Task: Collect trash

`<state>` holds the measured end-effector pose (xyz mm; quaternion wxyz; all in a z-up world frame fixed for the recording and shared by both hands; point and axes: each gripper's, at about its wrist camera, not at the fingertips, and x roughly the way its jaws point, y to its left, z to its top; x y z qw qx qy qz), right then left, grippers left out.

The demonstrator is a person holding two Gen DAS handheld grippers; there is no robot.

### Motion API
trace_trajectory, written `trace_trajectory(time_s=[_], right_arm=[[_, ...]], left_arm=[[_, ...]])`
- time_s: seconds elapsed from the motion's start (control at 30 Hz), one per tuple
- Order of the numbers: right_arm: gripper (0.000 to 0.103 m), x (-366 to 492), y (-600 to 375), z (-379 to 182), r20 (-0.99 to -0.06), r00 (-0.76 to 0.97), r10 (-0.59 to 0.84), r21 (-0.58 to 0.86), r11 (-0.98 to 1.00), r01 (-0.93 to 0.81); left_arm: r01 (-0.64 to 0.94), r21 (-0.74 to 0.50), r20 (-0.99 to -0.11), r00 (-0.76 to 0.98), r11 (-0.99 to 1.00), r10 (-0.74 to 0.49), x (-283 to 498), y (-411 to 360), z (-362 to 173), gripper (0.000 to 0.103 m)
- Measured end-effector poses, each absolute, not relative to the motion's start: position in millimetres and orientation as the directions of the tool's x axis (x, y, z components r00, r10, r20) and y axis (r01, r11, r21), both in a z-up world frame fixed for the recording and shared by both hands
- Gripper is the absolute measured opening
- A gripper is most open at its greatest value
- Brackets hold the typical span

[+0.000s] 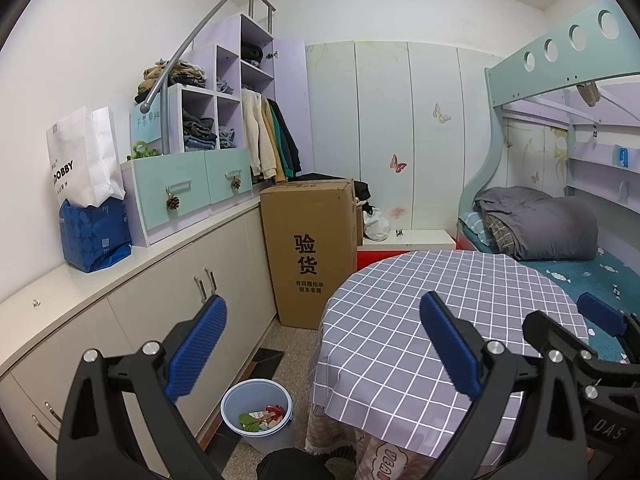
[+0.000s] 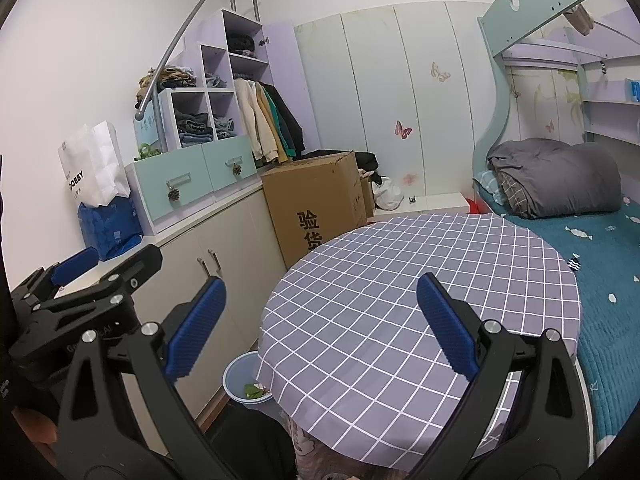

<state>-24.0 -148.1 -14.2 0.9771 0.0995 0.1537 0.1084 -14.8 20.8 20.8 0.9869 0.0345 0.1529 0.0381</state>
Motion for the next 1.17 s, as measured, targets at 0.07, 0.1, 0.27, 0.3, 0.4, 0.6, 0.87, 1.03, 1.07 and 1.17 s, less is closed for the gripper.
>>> trace_trajectory(time_s=[0.07,0.1,0.27,0.3,0.4,0.6,0.87,1.03,1.07,1.17], right_arm=[[0.094,-23,-149,-13,-0.281,0.928,0.243,0.228,0.957,-0.182],[0.094,-23,-149,-13,-0.28,0.928,0.244,0.23,0.956,-0.181],[0.094,-21,-151,-12,-0.282,0.928,0.242,0.231,0.956,-0.179],[0.094,-21,-151,-12,-0.283,0.928,0.242,0.231,0.956,-0.179],[0.094,-21,-151,-12,-0.287,0.927,0.243,0.23,0.956,-0.179],[0.094,-19,-151,-11,-0.294,0.925,0.242,0.23,0.957,-0.177],[0.094,-3,-151,-17,-0.319,0.917,0.239,0.23,0.958,-0.17],[0.094,14,-155,-26,-0.347,0.908,0.235,0.235,0.959,-0.159],[0.094,18,-156,-27,-0.352,0.906,0.234,0.237,0.959,-0.155],[0.094,30,-162,-36,-0.378,0.898,0.224,0.242,0.961,-0.137]], left_arm=[[-0.062,0.082,-0.301,0.95,0.995,0.084,-15,23,20,0.095],[-0.061,0.083,-0.302,0.95,0.995,0.083,-15,24,20,0.095],[-0.059,0.084,-0.303,0.95,0.995,0.082,-16,27,19,0.095],[-0.058,0.084,-0.303,0.95,0.995,0.081,-15,27,20,0.095],[-0.058,0.085,-0.303,0.95,0.995,0.081,-16,27,19,0.095],[-0.058,0.085,-0.306,0.949,0.995,0.082,-15,31,18,0.095],[-0.05,0.095,-0.337,0.938,0.994,0.08,3,37,8,0.095],[-0.074,0.106,-0.373,0.921,0.992,0.109,23,39,-3,0.095],[-0.076,0.106,-0.385,0.916,0.992,0.111,28,39,-6,0.095],[-0.069,0.11,-0.43,0.896,0.992,0.11,44,36,-18,0.095]])
